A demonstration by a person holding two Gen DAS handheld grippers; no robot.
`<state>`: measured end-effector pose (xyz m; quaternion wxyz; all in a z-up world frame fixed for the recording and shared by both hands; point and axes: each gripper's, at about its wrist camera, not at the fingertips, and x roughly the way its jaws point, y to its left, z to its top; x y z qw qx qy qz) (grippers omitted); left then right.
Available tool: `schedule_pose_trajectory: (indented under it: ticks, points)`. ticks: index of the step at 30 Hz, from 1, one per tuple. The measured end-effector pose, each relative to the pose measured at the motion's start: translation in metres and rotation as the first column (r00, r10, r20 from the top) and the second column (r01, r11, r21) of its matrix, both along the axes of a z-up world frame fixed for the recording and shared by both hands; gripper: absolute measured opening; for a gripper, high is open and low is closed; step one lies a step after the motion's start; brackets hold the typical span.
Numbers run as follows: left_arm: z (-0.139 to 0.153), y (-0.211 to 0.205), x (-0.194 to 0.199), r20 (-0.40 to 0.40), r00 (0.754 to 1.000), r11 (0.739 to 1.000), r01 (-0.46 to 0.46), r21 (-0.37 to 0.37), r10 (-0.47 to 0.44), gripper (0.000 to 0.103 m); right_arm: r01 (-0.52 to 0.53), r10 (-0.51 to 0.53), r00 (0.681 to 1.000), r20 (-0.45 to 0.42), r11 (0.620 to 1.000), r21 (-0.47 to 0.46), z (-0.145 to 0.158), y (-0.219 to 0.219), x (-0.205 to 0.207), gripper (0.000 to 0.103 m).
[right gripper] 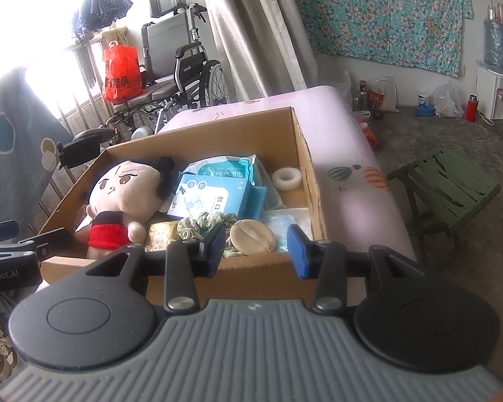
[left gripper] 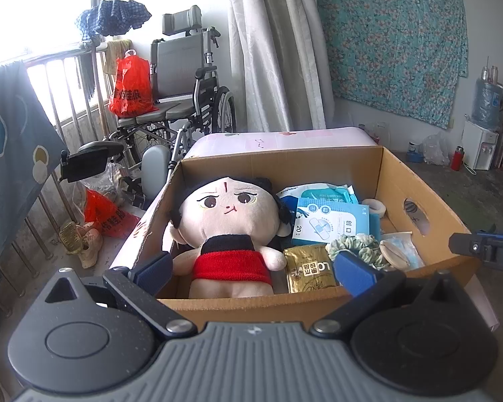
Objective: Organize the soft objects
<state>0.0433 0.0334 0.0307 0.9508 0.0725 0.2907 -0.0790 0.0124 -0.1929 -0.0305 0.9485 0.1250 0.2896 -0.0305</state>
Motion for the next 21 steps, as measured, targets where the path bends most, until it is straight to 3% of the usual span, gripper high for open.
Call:
schedule_pose_trajectory:
  ticks: [4, 21]
  points:
    - [-0.0012, 0.0003, 0.0003, -0.005, 1.000, 1.000, -0.001, 0.004, 0.001, 0.103, -0.003, 0.003, 1.000, -0.005, 1.000, 0.030, -0.0015, -0.0028, -0.0006, 0.040]
    - [0.0009, 0.0013, -0.0006, 0.000, 1.000, 1.000, 0.009, -0.001, -0.009, 0.103, -0.004, 0.004, 1.000, -0.011, 1.000, 0.008, -0.0013, -0.0017, 0.0008, 0.040]
